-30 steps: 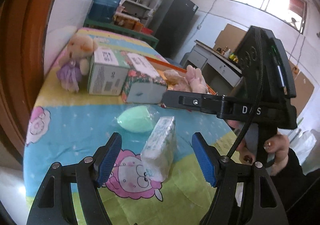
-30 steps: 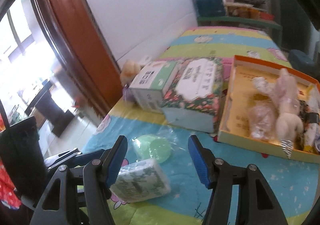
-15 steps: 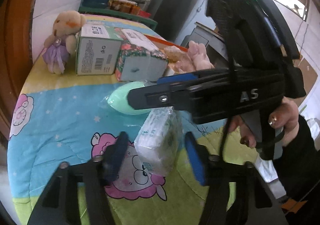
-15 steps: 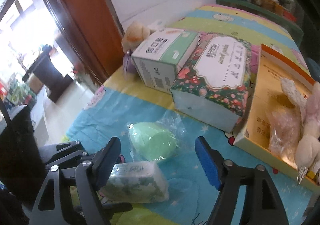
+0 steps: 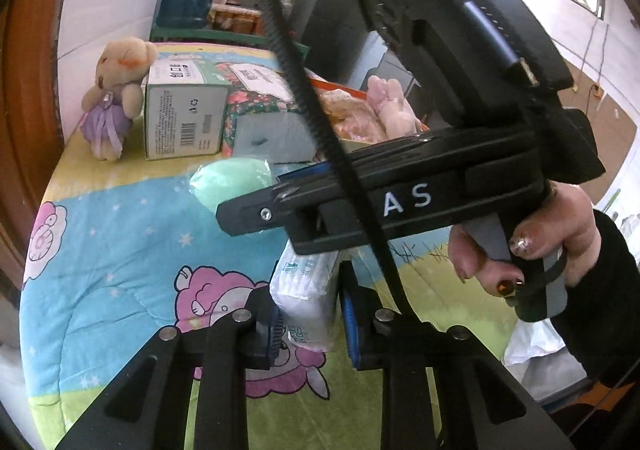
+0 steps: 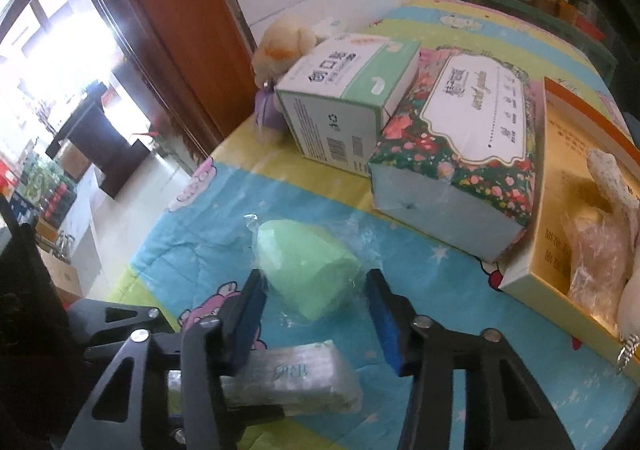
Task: Organize soft objects
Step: 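Grasp the white tissue pack with the left tool while the right tool grasps the bagged green ball, then carry the tissue pack and green ball over the orange box lid with both tools, then lower the tissue pack and green ball into the box and open both tools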
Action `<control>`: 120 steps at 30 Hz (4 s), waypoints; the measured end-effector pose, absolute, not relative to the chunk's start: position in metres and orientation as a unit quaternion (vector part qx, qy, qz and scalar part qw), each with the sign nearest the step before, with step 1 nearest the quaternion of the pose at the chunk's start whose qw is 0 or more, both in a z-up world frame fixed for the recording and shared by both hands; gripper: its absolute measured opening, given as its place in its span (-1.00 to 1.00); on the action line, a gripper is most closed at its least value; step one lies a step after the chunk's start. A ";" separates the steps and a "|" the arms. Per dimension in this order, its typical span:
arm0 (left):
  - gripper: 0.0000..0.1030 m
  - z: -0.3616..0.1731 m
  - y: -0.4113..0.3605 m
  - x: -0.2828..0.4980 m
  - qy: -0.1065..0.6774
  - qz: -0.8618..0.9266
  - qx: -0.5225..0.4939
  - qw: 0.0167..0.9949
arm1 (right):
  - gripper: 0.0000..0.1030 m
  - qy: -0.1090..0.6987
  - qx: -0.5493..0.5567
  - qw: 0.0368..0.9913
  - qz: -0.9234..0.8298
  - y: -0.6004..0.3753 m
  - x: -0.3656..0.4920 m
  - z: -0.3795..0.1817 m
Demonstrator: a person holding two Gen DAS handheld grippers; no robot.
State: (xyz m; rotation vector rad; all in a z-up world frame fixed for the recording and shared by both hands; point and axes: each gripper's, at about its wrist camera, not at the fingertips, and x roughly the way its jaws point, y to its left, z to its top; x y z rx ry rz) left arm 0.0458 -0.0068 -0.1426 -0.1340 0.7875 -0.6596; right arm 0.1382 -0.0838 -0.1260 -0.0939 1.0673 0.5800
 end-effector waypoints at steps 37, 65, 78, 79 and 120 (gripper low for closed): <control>-0.64 -0.050 -0.046 0.048 0.270 -0.318 -0.043 0.908 | -0.10 0.278 0.140 0.938 0.150 -0.249 0.075 -0.014; -0.63 -0.038 -0.164 0.135 0.286 -0.344 -0.055 0.893 | -0.10 0.263 0.160 0.951 0.036 -0.374 0.091 -0.039; -0.63 -0.051 -0.227 0.165 0.306 -0.357 -0.017 0.882 | -0.10 0.290 0.166 0.942 0.002 -0.406 0.105 -0.067; -0.64 -0.053 -0.231 0.168 0.308 -0.356 -0.013 0.882 | -0.10 0.292 0.166 0.942 0.001 -0.408 0.106 -0.069; -0.63 -0.109 -0.261 0.206 0.371 -0.326 0.005 0.870 | -0.03 0.350 0.141 0.926 -0.014 -0.406 0.146 -0.103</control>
